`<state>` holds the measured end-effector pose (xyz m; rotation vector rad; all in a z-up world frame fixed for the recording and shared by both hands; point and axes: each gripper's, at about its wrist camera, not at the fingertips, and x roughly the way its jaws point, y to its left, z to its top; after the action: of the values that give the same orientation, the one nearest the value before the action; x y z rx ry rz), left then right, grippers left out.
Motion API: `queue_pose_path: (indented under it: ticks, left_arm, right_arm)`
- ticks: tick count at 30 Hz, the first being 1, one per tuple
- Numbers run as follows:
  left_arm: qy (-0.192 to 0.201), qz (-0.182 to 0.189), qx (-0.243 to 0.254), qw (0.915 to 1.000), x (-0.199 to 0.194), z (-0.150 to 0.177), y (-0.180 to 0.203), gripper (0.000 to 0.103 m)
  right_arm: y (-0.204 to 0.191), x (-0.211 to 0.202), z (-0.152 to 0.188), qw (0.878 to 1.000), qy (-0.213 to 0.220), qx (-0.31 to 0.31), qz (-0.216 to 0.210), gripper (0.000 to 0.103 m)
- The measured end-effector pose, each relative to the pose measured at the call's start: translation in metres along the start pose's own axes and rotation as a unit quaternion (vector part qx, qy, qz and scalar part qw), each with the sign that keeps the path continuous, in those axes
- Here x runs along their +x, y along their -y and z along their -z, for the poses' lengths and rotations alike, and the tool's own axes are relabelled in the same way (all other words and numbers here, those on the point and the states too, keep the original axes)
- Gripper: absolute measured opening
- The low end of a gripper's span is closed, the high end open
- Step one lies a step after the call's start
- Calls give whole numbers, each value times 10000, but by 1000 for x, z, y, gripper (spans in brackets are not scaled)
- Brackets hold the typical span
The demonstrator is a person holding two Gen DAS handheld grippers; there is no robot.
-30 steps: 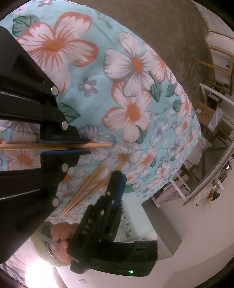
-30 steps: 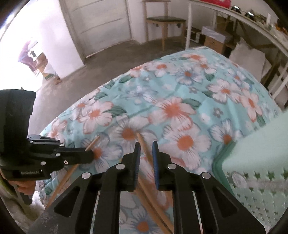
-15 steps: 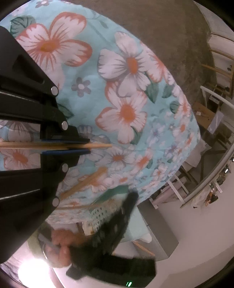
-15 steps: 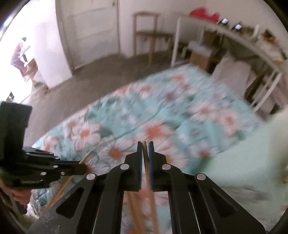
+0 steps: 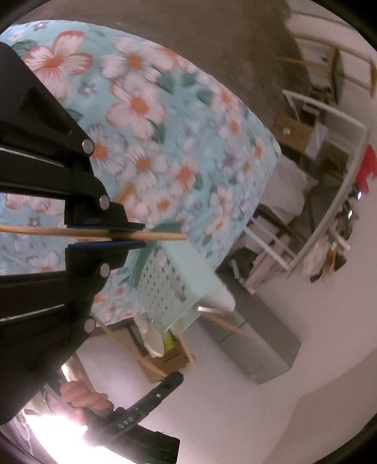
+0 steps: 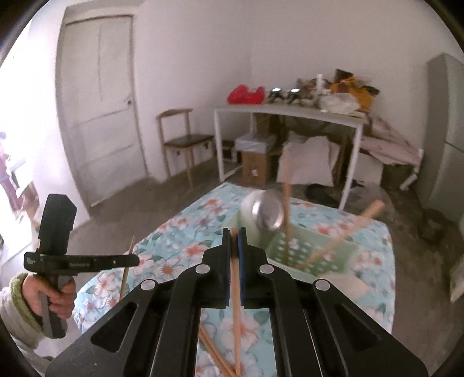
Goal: Organize utensils
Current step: 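Carry both held chopsticks up over the green basket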
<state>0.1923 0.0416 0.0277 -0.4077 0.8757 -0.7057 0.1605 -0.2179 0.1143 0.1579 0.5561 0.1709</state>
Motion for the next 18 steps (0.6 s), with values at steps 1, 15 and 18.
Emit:
queue_pose_path:
  ticks: [1,15,18]
  left_arm:
    - [-26,2,71,10000,1,-2,4,5]
    - [1586,969,1581,9698,-38,-96,148,5]
    - [1865,1191,1612,9618,-33,-116,170,5]
  right_arm:
    - [3,-5,3,9999,43,79,51,3]
    - [35,-52,18,9944,544,811,393,3]
    - [40,-66,18,9926,684,924,381,3]
